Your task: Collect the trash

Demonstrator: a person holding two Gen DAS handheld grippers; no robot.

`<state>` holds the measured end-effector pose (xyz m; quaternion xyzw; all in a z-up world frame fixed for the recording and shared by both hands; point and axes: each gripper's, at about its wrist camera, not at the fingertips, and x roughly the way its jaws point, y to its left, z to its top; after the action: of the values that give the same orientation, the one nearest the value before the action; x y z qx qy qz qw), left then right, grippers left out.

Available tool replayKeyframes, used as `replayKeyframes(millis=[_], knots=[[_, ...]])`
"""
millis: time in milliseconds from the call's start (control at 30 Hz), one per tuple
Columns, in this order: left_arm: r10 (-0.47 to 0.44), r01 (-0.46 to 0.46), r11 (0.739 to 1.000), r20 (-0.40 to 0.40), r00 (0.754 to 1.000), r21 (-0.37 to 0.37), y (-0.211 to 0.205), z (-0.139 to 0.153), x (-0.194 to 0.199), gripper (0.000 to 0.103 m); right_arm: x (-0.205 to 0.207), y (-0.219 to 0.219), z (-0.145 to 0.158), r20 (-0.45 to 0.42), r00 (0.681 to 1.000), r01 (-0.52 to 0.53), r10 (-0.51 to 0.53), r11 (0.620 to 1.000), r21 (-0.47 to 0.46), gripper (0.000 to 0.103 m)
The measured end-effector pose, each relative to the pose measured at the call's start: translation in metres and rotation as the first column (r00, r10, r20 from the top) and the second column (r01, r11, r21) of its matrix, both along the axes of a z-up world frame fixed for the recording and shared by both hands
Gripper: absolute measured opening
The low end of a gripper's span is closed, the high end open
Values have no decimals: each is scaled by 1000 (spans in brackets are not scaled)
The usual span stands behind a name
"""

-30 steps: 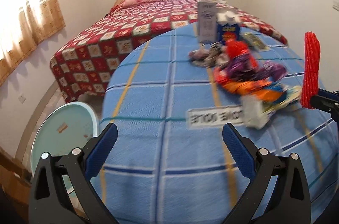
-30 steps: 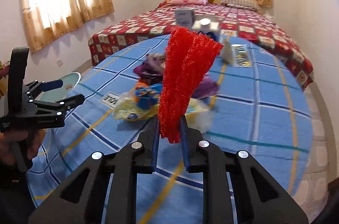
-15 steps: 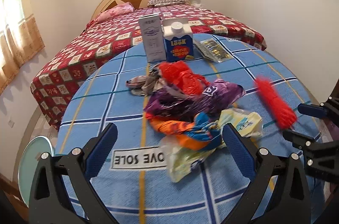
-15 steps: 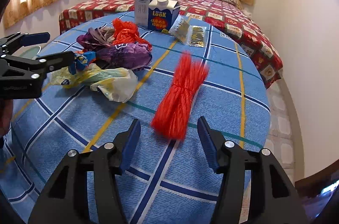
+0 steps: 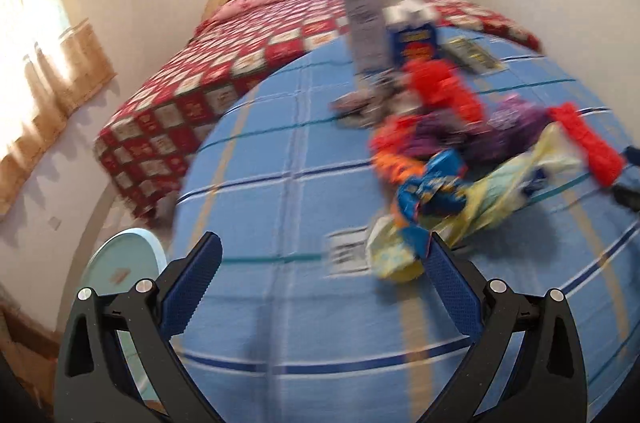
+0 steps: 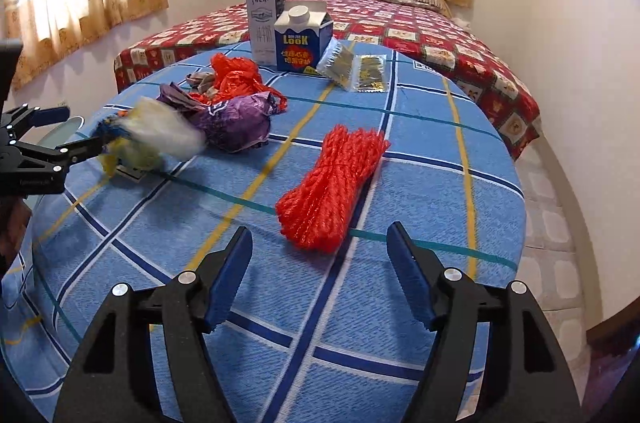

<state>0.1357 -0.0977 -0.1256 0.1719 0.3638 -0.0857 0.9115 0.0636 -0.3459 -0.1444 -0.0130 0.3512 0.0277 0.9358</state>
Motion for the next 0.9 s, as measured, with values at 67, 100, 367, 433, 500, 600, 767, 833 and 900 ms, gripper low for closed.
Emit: replayKeyframes(millis=[67, 100, 367, 433, 500, 600, 767, 833, 900], knots=[[51, -51, 999, -13, 999, 13, 21, -6, 6, 97, 0, 1, 3, 14, 1000, 8, -8, 1000, -6, 70], [68, -68, 998, -18, 998, 11, 29, -7, 8, 97, -1, 1, 4, 20, 1000, 14, -14, 1000, -9, 71], [90, -87, 992, 22, 996, -89, 39, 9, 4, 97, 2, -1, 9, 50, 997, 59, -58, 998, -26, 76], [83, -79, 991, 28, 996, -112, 31, 13, 8, 97, 5, -1, 11, 61, 995, 78, -76, 996, -37, 76], [77, -74, 991, 27, 997, -112, 20, 11, 16, 97, 10, -4, 11, 63, 993, 100, -98, 994, -35, 76], [102, -103, 985, -14, 995, -138, 19, 2, 33, 97, 16, -8, 10, 57, 992, 114, -112, 993, -27, 76], [127, -129, 983, -24, 992, -131, 24, 2, 39, 91, 26, -15, 8, 28, 993, 115, -115, 993, 12, 74], [146, -147, 978, -13, 989, -147, 31, 7, 36, 90, 27, -13, 6, 22, 994, 103, -103, 995, 19, 72], [165, -163, 976, 2, 986, -144, 37, 10, 36, 90, 28, -10, 4, 18, 995, 95, -95, 995, 13, 72]])
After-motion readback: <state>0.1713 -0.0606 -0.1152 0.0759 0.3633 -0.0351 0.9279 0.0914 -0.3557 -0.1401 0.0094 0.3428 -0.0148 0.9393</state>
